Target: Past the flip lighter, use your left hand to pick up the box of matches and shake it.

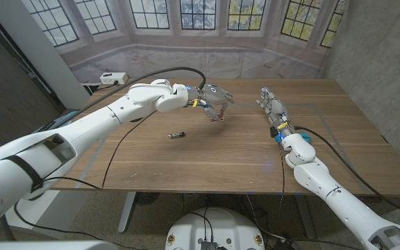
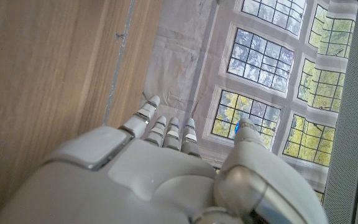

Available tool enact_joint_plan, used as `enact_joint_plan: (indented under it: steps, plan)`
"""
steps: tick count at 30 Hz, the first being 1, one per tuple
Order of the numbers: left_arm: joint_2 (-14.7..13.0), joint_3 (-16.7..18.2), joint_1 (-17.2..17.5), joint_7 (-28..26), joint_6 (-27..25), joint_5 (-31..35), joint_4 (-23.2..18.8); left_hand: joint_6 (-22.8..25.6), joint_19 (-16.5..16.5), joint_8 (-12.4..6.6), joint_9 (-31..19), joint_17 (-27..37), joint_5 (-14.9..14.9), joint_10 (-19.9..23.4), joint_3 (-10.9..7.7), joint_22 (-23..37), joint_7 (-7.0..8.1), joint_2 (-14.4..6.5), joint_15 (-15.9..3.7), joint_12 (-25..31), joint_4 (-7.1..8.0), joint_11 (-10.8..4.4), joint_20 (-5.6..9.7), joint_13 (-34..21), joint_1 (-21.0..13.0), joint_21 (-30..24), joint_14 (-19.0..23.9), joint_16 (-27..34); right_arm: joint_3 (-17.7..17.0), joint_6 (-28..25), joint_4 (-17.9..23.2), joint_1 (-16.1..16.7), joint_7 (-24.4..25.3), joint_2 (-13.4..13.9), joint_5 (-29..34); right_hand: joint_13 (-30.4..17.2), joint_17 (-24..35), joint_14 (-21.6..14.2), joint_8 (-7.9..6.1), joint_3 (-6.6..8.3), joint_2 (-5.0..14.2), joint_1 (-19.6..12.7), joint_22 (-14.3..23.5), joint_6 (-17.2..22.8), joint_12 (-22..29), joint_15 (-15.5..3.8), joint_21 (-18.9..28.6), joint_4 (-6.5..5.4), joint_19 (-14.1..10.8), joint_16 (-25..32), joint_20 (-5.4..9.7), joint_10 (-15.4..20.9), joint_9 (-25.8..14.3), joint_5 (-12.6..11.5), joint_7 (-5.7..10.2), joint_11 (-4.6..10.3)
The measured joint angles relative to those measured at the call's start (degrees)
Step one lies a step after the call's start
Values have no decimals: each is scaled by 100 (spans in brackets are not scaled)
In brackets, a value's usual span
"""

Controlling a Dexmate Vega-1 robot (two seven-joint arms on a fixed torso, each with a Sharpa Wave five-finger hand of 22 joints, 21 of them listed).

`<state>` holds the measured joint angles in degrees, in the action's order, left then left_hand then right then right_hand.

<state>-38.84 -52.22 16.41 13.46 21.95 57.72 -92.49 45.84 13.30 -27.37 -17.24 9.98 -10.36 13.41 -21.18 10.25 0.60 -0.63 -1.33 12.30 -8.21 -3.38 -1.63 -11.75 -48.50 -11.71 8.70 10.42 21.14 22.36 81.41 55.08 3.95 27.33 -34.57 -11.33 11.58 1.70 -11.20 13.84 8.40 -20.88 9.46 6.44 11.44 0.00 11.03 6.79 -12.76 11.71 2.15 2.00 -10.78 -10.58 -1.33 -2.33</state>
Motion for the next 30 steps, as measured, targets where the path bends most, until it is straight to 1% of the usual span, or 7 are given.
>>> enact_joint_plan:
  steps: [3, 6, 8, 17, 30]
  plan:
    - [-10, 19, 15, 1, 27, 19, -20, 0, 0, 0, 0, 0, 0, 0, 0, 0, 0, -12, 0, 0, 0, 0, 0, 0, 12, 0, 0, 0, -2, 0, 94, 79, 48, 21, 19, 0, 0, 0, 0, 0, 0, 0, 0, 0, 0, 0, 0, 0, 0, 0, 0, 0, 0, 0, 0, 0]
    - [-17, 35, 26, 4, 41, 50, -32, 0, 0, 0, 0, 0, 0, 0, 0, 0, 0, -12, 0, 0, 0, 0, 0, 0, 12, 0, 0, 0, -2, 0, 94, 79, 77, 21, 28, 0, 0, 0, 0, 0, 0, 0, 0, 0, 0, 0, 0, 0, 0, 0, 0, 0, 0, 0, 0, 0]
    - [-19, 43, 30, 6, 50, 59, -36, 0, 0, 0, 0, 0, 0, 0, 0, 0, 0, -12, 0, 0, 0, 0, 0, 0, 12, 0, 0, 0, -28, 0, 197, 162, 108, 55, 40, 0, 0, 0, 0, 0, 0, 0, 0, 0, 0, 0, 0, 0, 0, 0, 0, 0, 0, 0, 0, 0]
    - [-12, 58, 27, 7, 89, 128, -5, 0, 0, 3, 1, 0, 0, 0, 0, 0, 0, -12, 0, 0, 0, 0, 0, 0, 12, 0, 0, 0, -52, 0, 321, 247, 164, 101, 62, 0, 0, 0, 0, 0, 0, 0, 0, 0, 0, 0, 0, 0, 0, 0, 0, 0, 0, 0, 0, 0]
    - [79, 11, -126, -84, 194, 161, 254, 0, 0, 3, 1, 0, 0, 0, 0, 0, 0, -11, 0, 0, 0, 0, 0, 0, 11, 0, 0, 0, -60, -94, 398, 263, 220, 130, 75, 0, 0, 0, 0, 0, 0, 0, 0, 21, 0, 0, 0, 0, 0, 0, 0, 0, 0, 0, 21, 0]
